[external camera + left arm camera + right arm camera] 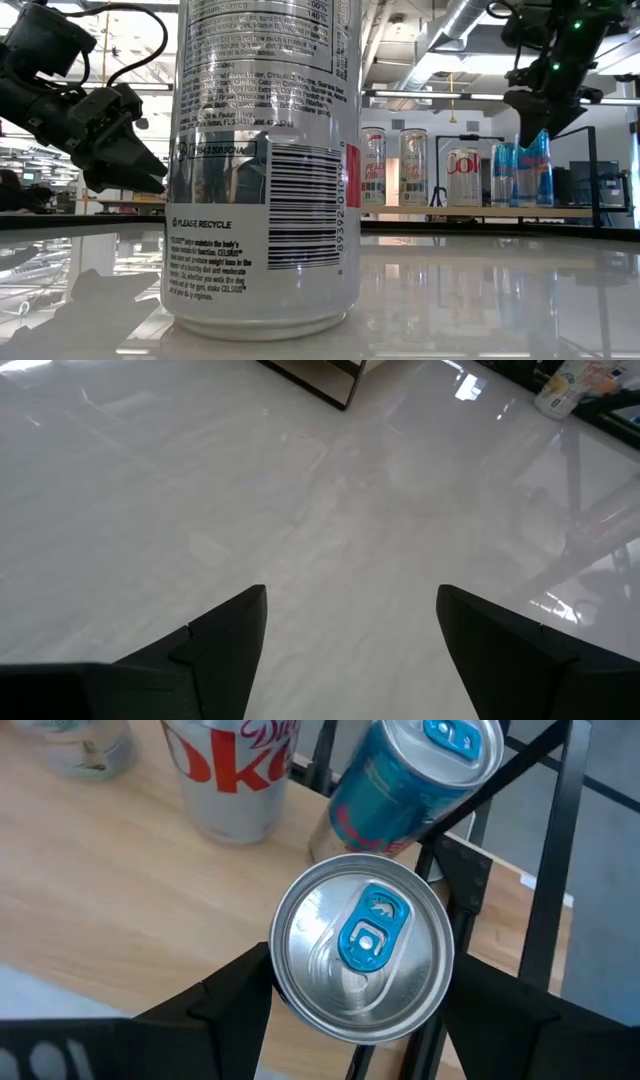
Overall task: Place canned beverage on shelf
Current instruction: Put the blue soda can on the shelf aligned with the other blue soda can, then put the silver soda can on the shelf aligned with the other silver soda can
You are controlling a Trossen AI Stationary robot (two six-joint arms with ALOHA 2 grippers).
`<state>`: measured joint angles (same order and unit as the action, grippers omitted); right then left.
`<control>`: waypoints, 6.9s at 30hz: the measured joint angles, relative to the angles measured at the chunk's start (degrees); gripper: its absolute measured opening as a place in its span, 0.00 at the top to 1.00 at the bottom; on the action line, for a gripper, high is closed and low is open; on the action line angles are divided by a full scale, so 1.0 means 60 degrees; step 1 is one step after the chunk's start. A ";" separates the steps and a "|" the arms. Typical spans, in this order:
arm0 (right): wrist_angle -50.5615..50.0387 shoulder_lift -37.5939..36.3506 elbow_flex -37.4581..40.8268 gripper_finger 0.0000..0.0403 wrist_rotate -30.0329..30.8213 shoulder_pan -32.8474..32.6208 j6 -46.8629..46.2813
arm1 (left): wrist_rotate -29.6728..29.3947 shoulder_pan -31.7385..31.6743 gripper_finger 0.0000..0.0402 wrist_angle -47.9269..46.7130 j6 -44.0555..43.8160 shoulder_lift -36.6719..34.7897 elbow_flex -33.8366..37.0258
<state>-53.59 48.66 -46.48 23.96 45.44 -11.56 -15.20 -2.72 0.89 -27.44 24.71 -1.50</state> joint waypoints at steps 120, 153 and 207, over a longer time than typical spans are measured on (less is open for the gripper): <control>-0.5039 0.7920 -0.7335 0.01 -0.4807 -1.6407 -1.7600 | 0.2602 0.2120 0.31 0.4889 0.3478 0.1934 0.0000; -0.2075 0.7007 -0.4510 0.27 -0.5521 -1.6193 -1.5265 | 0.2652 0.2120 0.31 0.4441 0.2248 0.1938 0.0000; -0.4013 0.8722 -0.6732 0.29 -0.1933 -1.2387 0.3841 | 0.2609 0.2120 0.31 0.4225 0.2379 0.1938 0.0000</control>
<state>-77.67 100.99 -86.87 12.36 -28.88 11.49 0.45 10.00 26.24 -13.17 36.34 -1.50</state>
